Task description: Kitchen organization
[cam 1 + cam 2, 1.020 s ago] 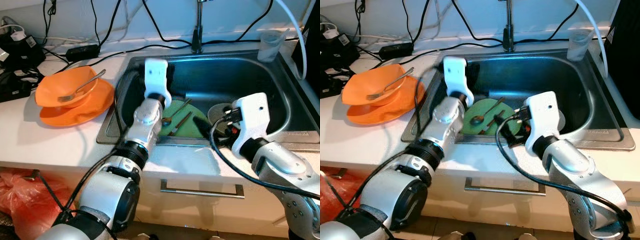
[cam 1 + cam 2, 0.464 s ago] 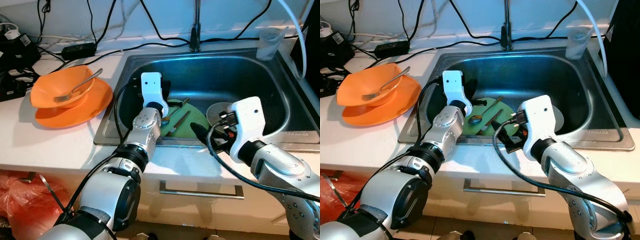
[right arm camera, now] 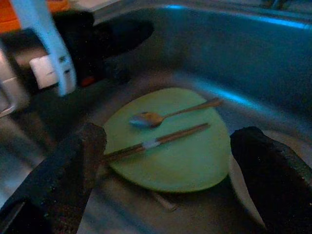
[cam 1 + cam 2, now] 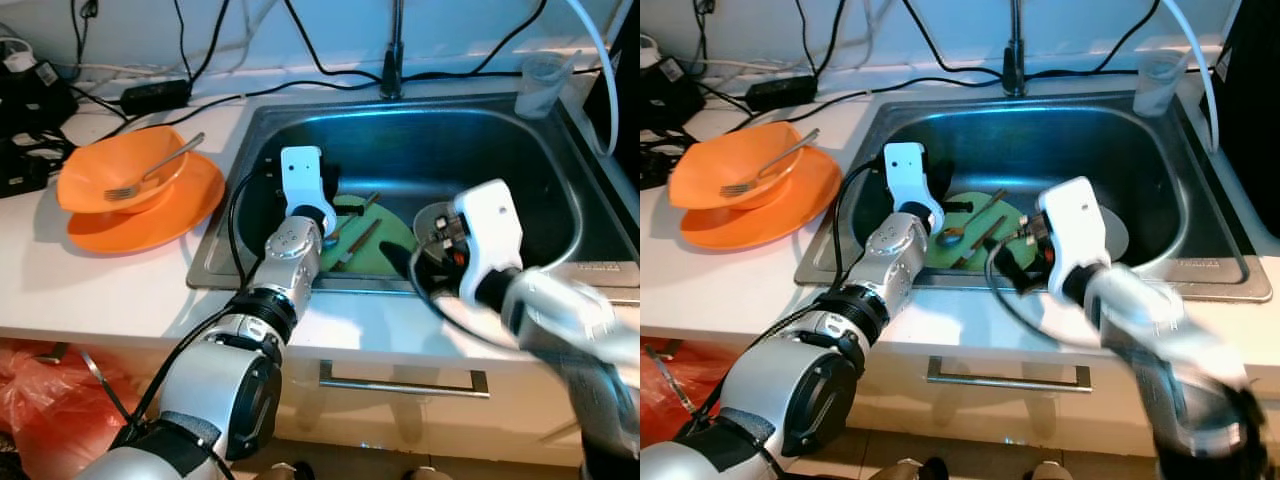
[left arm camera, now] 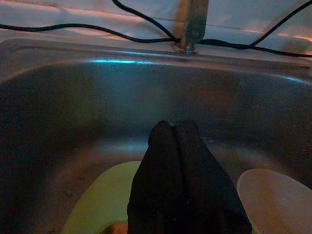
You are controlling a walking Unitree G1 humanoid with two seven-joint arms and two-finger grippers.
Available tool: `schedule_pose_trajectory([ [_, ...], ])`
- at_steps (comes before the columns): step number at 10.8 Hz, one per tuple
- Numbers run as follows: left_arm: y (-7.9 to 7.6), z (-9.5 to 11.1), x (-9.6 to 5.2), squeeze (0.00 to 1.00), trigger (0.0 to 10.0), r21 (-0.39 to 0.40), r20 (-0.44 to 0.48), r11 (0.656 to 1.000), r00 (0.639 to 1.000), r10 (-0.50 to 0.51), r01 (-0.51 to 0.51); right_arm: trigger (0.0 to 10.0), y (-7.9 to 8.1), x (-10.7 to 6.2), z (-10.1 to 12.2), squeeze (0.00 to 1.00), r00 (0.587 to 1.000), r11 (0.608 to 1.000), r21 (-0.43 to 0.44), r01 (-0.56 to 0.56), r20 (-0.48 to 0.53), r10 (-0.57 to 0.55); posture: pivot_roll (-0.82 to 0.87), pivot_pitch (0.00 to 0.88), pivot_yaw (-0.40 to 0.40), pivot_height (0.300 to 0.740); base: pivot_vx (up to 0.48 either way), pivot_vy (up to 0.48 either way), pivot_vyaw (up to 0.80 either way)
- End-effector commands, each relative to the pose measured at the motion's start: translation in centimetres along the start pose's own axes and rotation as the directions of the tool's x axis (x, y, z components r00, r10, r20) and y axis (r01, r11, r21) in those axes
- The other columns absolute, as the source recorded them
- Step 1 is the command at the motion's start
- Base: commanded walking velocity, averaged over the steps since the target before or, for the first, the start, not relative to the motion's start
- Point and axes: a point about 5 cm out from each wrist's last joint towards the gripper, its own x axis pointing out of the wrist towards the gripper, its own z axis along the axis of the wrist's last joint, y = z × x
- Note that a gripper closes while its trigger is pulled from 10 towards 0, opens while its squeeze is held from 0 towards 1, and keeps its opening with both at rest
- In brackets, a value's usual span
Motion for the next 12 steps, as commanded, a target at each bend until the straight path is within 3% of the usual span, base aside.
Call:
schedule_pose_trajectory([
  [1,-0.4,0.2,0.2,0.00,0.2,-0.015,-0.008,1.000,1.000,-0.009,0.009,10.0,0.2,0.4,0.2,0.00,1.000,1.000,-0.017,-0.021,0.010,0.022,-0.23,0.120,0.142,0.740,0.000,0.000,0.00],
  [3,-0.3,0.1,0.2,0.00,0.3,-0.018,-0.009,1.000,1.000,-0.007,0.006,10.0,0.0,1.3,0.5,0.00,0.999,0.999,-0.025,-0.038,0.021,0.039,-0.22,0.122,0.138,0.740,0.000,0.000,0.00],
  [4,-0.1,0.1,0.1,0.42,2.8,-0.022,-0.015,1.000,1.000,-0.003,0.003,10.0,0.1,1.8,0.7,0.00,0.998,0.998,-0.032,-0.058,0.027,0.059,-0.22,0.123,0.138,0.740,0.000,0.000,0.00],
  [5,-0.1,0.1,0.2,1.00,4.9,-0.026,-0.016,1.000,1.000,-0.009,0.008,10.0,0.2,1.9,0.7,0.00,0.997,0.997,-0.033,-0.065,0.029,0.066,-0.22,0.123,0.137,0.740,0.000,0.000,0.00],
  [6,-0.1,0.1,0.2,1.00,10.0,-0.042,-0.021,0.999,1.000,-0.013,0.012,10.0,0.3,2.0,0.7,0.00,0.997,0.997,-0.034,-0.076,0.030,0.077,-0.22,0.124,0.137,0.740,0.000,0.000,0.00],
  [12,-0.1,0.1,0.1,1.00,10.0,-0.035,-0.010,0.999,1.000,-0.028,0.027,10.0,1.0,2.2,0.1,0.00,0.994,0.994,-0.024,-0.107,0.026,0.108,-0.21,0.117,0.136,0.740,0.000,0.000,0.00],
])
